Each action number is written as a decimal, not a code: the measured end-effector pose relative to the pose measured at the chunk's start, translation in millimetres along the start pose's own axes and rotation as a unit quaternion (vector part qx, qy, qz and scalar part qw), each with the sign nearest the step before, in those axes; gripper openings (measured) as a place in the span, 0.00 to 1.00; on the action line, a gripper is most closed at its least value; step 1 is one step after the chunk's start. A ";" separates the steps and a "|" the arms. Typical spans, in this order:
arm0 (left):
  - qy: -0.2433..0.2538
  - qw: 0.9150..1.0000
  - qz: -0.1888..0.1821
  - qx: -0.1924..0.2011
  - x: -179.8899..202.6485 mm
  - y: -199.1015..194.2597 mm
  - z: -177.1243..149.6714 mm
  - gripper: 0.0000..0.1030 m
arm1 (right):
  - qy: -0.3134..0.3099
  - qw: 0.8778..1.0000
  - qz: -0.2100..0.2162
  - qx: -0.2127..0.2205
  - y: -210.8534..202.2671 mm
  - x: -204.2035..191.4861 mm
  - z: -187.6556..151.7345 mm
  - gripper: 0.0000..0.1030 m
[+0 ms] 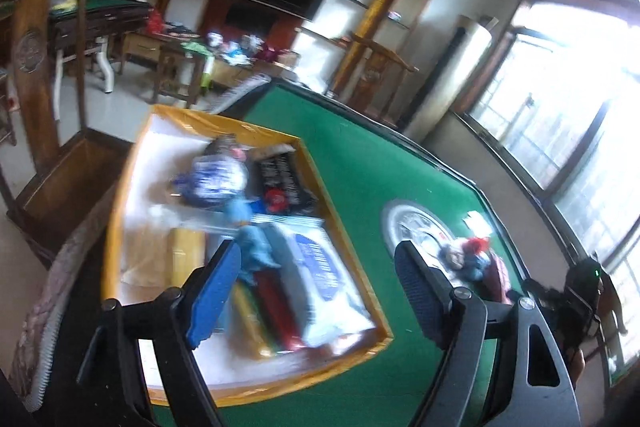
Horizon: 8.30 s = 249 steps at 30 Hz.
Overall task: Organize soft objects
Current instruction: 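Grasp blue knitted toy with left gripper while right gripper grasps red packet, then carry knitted toy with left gripper while right gripper carries red packet to box, then lower toy into box, open left gripper while right gripper releases red packet there, then move both grippers back over the table toward the remaining items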
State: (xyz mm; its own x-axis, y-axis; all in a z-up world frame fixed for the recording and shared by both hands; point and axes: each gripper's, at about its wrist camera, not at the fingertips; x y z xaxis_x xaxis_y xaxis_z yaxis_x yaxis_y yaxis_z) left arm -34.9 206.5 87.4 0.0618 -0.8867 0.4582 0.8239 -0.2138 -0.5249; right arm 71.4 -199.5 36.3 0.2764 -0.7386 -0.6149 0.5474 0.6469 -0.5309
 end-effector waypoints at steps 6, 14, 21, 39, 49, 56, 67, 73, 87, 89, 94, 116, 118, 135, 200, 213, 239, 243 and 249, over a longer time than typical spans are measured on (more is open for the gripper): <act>0.056 0.995 -0.060 -0.059 63.1 29.3 -12.9 0.77 | 0.021 0.998 -0.044 0.047 -26.7 20.0 9.2 0.71; 0.104 0.962 -0.150 -0.205 160.1 114.4 -51.9 0.78 | 0.086 0.989 -0.060 0.100 -63.4 56.5 17.6 0.71; 0.185 0.936 -0.106 -0.280 218.1 180.5 -98.0 0.78 | 0.111 0.986 -0.060 0.110 -76.8 68.4 19.3 0.70; 0.233 0.943 -0.078 -0.226 206.2 199.0 -110.5 0.52 | 0.038 0.965 -0.259 0.026 -30.3 76.9 19.9 0.70; 0.227 0.943 -0.090 -0.226 201.3 200.1 -109.8 0.52 | -0.022 0.939 -0.343 -0.028 8.5 75.9 16.1 0.56; 0.226 0.947 -0.100 -0.203 201.0 189.7 -102.8 0.43 | 0.005 0.958 -0.286 0.002 -18.9 65.7 6.4 0.52; 0.250 0.939 -0.087 -0.219 207.8 192.6 -110.3 0.46 | -0.013 0.967 -0.253 0.003 -13.7 46.0 -0.3 0.52; 0.288 0.929 -0.073 -0.221 217.2 194.2 -124.4 0.47 | -0.014 0.969 -0.248 0.002 -10.2 45.4 1.3 0.52; 0.243 0.948 -0.085 -0.185 202.2 180.5 -100.9 0.37 | -0.062 0.975 -0.213 0.004 -2.5 16.8 -6.8 0.52; 0.235 0.952 -0.084 -0.174 198.3 177.4 -93.6 0.37 | -0.068 0.976 -0.208 0.007 -1.4 12.9 -7.9 0.52; 0.220 0.962 -0.081 -0.143 188.9 164.4 -75.4 0.37 | -0.083 0.979 -0.187 0.004 1.5 3.7 -12.2 0.52; 0.072 0.997 -0.008 -0.006 42.1 83.5 31.0 0.36 | -0.096 0.994 -0.039 -0.036 60.0 -87.6 -22.5 0.53; 0.055 0.998 0.008 -0.002 23.1 81.9 38.9 0.36 | -0.098 0.994 -0.018 -0.052 77.3 -108.6 -24.3 0.53; -0.033 0.995 0.089 -0.043 -76.7 93.6 56.5 0.36 | -0.150 0.977 -0.025 -0.147 225.1 -235.5 -48.2 0.53; 0.014 0.997 0.067 -0.021 -43.4 94.1 52.2 0.67 | -0.161 0.984 0.000 -0.080 119.2 -183.7 -58.0 0.70; 0.058 0.995 -0.009 0.082 -15.1 55.8 57.2 0.77 | -0.038 0.988 -0.137 0.061 23.7 -39.2 11.1 0.70; 0.119 0.990 -0.026 0.078 13.1 61.7 43.6 0.77 | 0.042 0.980 -0.196 -0.017 81.0 98.8 99.3 0.70; 0.126 0.989 -0.023 0.077 16.3 60.8 42.3 0.77 | 0.011 0.983 -0.176 -0.058 84.9 72.3 79.0 0.70; 0.121 0.989 -0.031 0.080 16.2 56.8 43.0 0.77 | -0.009 0.992 -0.087 -0.096 60.5 18.2 31.0 0.70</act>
State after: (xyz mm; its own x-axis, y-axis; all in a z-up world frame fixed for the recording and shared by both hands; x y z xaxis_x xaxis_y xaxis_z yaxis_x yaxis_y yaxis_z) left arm 37.2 197.7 95.9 -0.1135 -0.9502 0.2903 0.9014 -0.2214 -0.3722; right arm 134.1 -179.6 11.1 0.2066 -0.8445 -0.4941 0.4289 0.5320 -0.7301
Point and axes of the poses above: each gripper's, at about its wrist camera, not at the fingertips, and y roughly the way its jaws point, x to its right, z to its top, and after that the axes turned 2 degrees about -z, right-handed
